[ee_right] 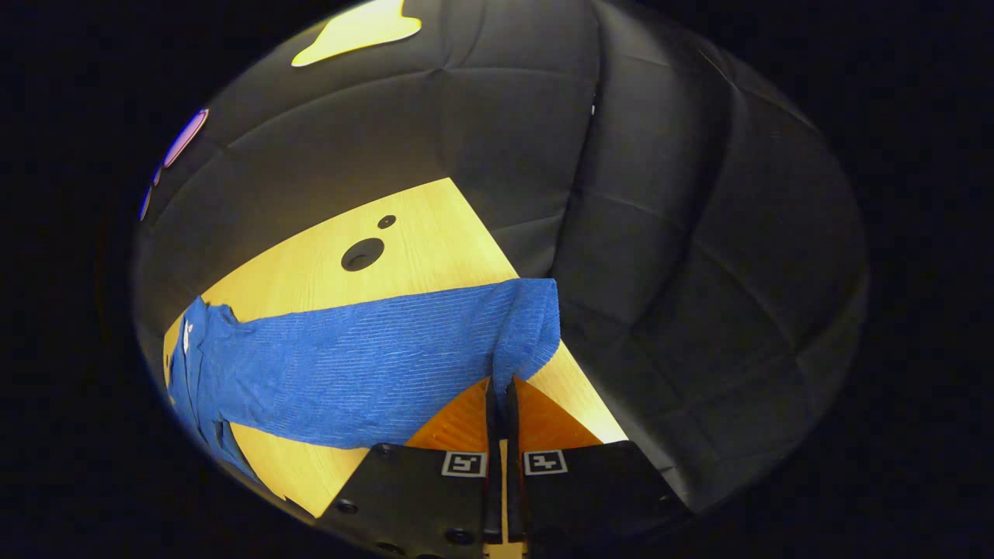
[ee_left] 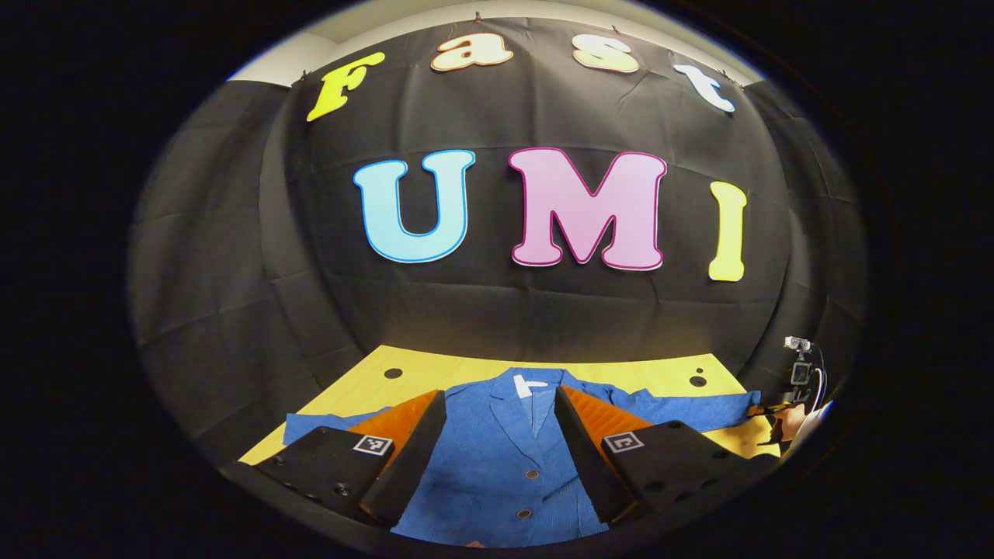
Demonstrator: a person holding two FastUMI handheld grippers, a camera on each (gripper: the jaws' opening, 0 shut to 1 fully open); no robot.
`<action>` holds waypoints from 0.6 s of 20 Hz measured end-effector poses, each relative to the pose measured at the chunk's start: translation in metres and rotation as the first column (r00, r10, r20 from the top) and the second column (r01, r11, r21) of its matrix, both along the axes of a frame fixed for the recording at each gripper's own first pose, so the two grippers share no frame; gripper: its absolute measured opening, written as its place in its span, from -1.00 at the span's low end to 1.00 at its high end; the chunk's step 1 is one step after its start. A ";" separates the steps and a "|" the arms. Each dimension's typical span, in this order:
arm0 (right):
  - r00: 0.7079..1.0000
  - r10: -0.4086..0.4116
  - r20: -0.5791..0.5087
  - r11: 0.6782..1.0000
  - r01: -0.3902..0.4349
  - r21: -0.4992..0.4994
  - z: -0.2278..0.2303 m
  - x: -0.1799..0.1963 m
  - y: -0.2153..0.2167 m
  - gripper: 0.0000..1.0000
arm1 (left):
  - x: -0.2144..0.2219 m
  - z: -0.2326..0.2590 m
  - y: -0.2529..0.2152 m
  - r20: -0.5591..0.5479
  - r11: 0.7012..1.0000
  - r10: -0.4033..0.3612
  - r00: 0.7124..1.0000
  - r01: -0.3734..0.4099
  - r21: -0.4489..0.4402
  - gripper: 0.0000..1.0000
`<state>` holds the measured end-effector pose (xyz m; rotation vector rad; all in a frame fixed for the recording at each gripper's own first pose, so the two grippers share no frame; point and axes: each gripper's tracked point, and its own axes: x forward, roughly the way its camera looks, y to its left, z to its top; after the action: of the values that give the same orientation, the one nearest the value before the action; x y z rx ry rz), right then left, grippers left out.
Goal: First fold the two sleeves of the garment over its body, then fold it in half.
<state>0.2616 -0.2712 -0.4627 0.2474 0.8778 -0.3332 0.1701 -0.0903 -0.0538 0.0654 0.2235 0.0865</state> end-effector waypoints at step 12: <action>0.952 0.146 0.270 0.984 -0.113 -0.135 0.184 0.015 0.121 -0.94 | -0.027 -0.009 0.082 0.025 0.999 0.006 1.000 -0.005 -0.043 0.62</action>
<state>0.2763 -0.1504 -0.2786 0.1219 0.5898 -0.2193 0.1429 -0.0080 -0.0633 0.0205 0.2002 0.0879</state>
